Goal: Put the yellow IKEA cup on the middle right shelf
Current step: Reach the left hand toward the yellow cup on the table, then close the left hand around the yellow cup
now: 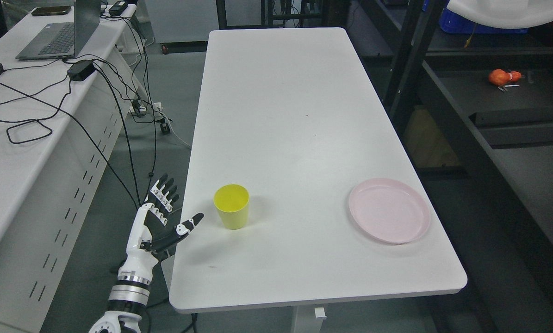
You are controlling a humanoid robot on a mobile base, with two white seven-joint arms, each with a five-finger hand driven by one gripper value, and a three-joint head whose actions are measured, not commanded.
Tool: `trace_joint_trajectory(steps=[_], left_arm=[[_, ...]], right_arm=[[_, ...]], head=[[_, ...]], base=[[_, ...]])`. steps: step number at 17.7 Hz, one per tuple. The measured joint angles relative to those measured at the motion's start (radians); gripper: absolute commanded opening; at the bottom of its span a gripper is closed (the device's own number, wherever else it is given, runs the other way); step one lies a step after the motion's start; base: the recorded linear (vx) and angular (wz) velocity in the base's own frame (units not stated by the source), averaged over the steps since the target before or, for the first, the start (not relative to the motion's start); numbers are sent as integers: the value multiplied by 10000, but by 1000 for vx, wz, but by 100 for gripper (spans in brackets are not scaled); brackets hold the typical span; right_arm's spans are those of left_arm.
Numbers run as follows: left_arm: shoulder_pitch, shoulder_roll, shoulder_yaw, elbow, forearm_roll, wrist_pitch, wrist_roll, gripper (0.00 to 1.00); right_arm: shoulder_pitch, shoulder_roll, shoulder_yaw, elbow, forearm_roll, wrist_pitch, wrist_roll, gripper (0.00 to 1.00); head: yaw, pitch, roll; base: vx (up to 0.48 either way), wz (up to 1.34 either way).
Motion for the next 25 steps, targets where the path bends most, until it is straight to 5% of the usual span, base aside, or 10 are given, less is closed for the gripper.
trace_joint_trajectory(steps=[25], left_arm=[[-2314, 0, -1591, 2579, 76, 1222, -202, 98]], right_arm=[[1, 0, 0, 0, 0, -1, 32, 99]], head=[[0, 0, 0]], base=[[1, 1]])
